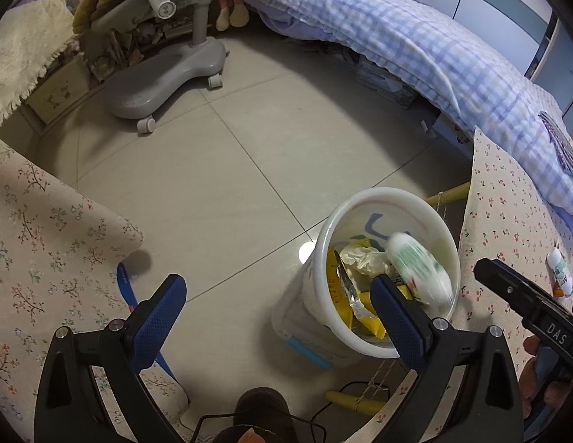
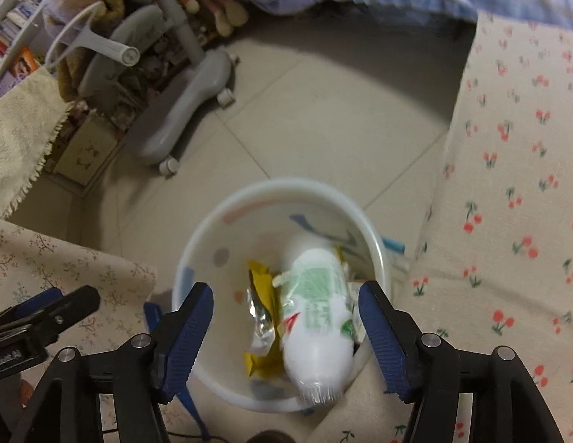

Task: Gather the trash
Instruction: 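Move both tools back to the second yogurt bottle and pecan bag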

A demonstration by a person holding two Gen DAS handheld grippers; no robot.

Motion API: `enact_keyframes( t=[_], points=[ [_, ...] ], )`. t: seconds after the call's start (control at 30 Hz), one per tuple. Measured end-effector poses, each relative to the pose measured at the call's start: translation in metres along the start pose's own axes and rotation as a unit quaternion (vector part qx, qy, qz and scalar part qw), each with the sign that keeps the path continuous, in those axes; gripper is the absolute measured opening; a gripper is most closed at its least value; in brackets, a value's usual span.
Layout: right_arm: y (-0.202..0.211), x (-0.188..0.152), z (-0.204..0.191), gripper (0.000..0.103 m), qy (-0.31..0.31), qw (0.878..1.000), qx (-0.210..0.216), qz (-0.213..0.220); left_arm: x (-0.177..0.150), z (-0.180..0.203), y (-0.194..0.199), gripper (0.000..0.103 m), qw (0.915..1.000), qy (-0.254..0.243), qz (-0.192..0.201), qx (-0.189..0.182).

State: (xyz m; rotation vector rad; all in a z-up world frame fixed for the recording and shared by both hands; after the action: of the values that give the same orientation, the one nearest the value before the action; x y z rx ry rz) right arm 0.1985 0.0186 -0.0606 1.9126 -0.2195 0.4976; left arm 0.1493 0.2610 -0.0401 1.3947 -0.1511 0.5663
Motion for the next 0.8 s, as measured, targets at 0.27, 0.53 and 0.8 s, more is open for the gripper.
enact_keyframes(
  t=[0.27,0.53,0.8],
  points=[
    [0.018,-0.003,0.013,0.070,-0.003,0.999,-0.032,0.014,-0.002,0.008,0.004,0.101,0.9999,0.003,0.001,-0.011],
    [0.051,-0.009,0.042,0.071,-0.011,0.997,-0.064,0.034,-0.004,0.039,0.007,0.101,0.9995,-0.007,0.001,-0.030],
    [0.089,-0.010,0.096,0.072,-0.040,0.991,-0.111,0.057,-0.008,0.083,0.003,0.101,0.9982,-0.028,-0.006,-0.053]
  ],
)
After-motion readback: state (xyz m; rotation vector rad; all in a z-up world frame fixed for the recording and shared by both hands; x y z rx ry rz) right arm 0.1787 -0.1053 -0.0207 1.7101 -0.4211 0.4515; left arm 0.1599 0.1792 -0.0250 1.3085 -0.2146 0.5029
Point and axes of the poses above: each gripper's, at about its wrist camera, not at the fingertips, and y roughly against the way its jaws point, z to its right, x to its top, the point moved 3 cm from there along -y, roughly the way its jaws point, and after that the axes turned 9 degrees about -x, right-handed, at the moved point
